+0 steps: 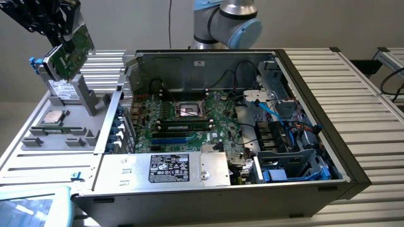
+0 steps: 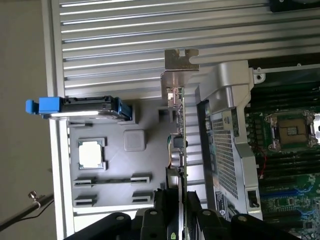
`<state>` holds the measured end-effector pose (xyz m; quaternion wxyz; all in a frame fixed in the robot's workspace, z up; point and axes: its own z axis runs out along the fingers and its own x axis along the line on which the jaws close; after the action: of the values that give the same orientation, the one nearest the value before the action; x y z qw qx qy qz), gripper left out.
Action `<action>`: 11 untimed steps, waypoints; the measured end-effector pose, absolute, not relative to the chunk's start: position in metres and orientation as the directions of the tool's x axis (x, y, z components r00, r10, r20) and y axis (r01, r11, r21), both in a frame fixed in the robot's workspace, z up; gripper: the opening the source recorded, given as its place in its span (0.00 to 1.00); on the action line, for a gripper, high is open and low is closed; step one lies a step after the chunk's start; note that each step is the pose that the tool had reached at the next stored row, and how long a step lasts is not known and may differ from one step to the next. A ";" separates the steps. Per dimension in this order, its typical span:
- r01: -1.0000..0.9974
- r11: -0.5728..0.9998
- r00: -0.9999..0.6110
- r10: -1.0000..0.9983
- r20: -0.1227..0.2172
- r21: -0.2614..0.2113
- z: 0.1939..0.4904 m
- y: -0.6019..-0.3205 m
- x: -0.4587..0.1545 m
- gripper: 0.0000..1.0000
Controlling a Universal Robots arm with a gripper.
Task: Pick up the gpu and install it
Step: 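Pick up the gpu and move the gpu toward the slot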
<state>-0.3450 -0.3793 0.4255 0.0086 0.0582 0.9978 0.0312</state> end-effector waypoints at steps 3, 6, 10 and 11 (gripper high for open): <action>0.115 0.991 -0.993 0.117 -0.014 0.063 0.428 -0.379 -0.345 0.28; 0.115 0.991 -0.993 0.117 -0.014 0.063 0.428 -0.379 -0.345 0.28; 0.112 0.992 -0.993 0.113 -0.014 0.063 0.428 -0.379 -0.345 0.28; 0.099 0.993 -0.995 0.100 -0.013 0.063 0.428 -0.379 -0.345 0.28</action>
<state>-0.3448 -0.3793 0.4283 0.0083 0.0499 0.9982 0.0313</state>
